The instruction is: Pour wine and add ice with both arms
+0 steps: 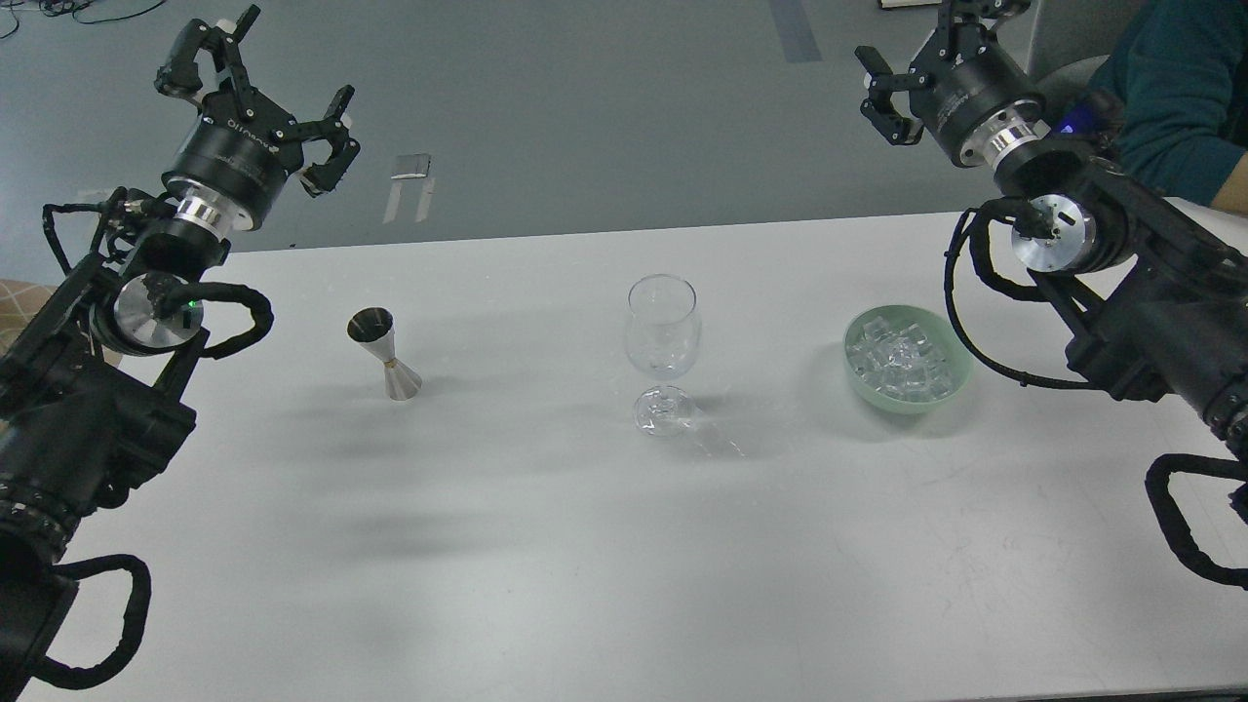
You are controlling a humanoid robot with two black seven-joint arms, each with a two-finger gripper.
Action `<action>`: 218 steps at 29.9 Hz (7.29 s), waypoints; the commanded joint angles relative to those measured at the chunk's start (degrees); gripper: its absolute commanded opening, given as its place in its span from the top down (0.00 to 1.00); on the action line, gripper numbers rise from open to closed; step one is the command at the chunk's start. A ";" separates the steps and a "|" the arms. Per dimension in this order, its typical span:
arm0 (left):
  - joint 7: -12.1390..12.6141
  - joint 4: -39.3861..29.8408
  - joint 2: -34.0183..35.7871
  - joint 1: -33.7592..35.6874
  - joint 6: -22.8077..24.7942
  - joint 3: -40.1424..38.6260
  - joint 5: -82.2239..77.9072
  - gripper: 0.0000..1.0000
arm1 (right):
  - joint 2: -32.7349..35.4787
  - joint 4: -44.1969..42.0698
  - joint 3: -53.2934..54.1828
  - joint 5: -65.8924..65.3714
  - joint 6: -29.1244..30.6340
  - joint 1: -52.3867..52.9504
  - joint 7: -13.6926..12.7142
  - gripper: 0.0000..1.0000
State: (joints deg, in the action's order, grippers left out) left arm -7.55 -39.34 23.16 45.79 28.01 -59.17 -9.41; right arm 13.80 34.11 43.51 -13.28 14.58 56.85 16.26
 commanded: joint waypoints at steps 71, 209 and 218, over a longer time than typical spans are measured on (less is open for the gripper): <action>14.59 -17.97 -15.16 -36.92 -13.77 -19.94 22.06 0.02 | -0.53 -0.71 -2.37 -0.17 -1.49 -0.42 -0.09 0.00; 24.34 -49.78 -13.05 -20.57 -50.94 4.23 -12.04 1.00 | -0.18 -0.71 -2.55 -0.17 -1.40 -2.18 -0.09 0.00; 25.30 -51.28 -13.05 -20.13 -52.53 4.41 -14.75 1.00 | -0.18 -0.63 -2.46 -0.17 -1.40 -2.18 -0.09 0.00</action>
State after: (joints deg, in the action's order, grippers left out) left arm 16.97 -90.09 10.13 25.49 -23.95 -54.83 -22.39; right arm 13.62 33.40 41.04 -13.45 13.18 54.66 16.17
